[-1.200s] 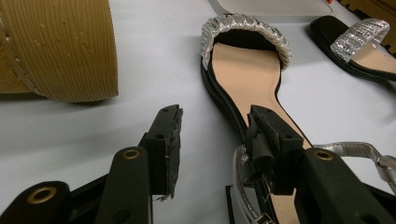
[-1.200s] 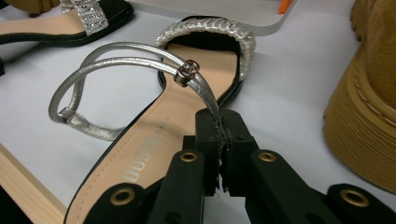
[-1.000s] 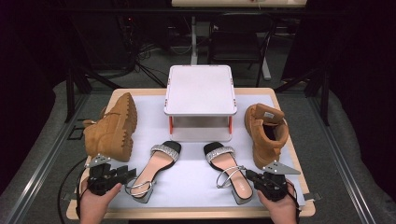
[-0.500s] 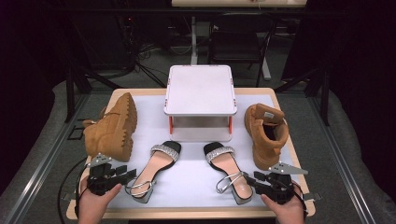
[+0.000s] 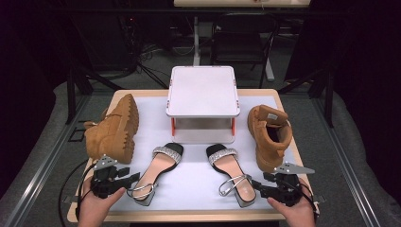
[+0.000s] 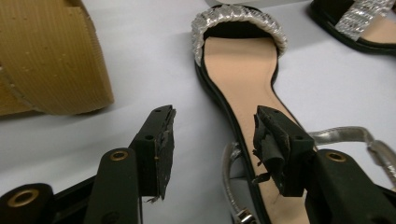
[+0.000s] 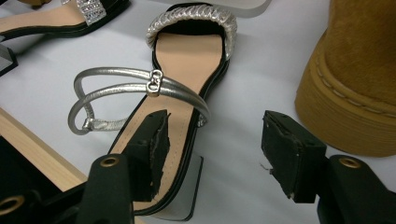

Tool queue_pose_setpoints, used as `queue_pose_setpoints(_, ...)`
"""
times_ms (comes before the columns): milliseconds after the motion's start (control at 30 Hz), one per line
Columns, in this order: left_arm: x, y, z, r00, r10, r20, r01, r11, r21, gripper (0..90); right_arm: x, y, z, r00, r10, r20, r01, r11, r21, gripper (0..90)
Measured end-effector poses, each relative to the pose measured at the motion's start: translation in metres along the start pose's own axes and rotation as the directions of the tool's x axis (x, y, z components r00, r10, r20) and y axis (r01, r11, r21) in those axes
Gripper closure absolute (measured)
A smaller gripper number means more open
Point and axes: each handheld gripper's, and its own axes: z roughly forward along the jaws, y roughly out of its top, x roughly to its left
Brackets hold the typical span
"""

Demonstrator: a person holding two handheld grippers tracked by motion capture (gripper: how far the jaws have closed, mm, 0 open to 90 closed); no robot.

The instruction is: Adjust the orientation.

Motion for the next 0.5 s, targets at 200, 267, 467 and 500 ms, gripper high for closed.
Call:
queue_pose_setpoints(200, 0.000, 0.006, -0.001, 0.9993, -0.034, 0.012, 0.034, 0.9994, -0.006, 44.6, 0.001, 0.007, -0.002, 0.9999, -0.007, 0.013, 0.008, 1.000, -0.011, 44.0)
queue_pose_setpoints(267, 0.001, 0.008, 0.000, 0.9990, -0.039, 0.021, 0.038, 0.9992, 0.005, 44.6, 0.002, 0.008, -0.002, 0.9998, -0.007, 0.020, 0.007, 1.000, -0.009, 44.1)
queue_pose_setpoints(467, -0.004, 0.011, 0.003, 0.9999, -0.014, 0.008, 0.013, 0.9996, 0.023, 46.0, 0.004, 0.014, 0.002, 0.9998, -0.013, 0.016, 0.013, 1.000, -0.027, 47.0)
queue_pose_setpoints(500, -0.005, 0.013, 0.005, 1.0000, -0.007, 0.007, 0.006, 0.9995, 0.031, 44.8, 0.005, 0.016, 0.004, 0.9999, -0.015, 0.004, 0.015, 0.999, -0.028, 47.7)
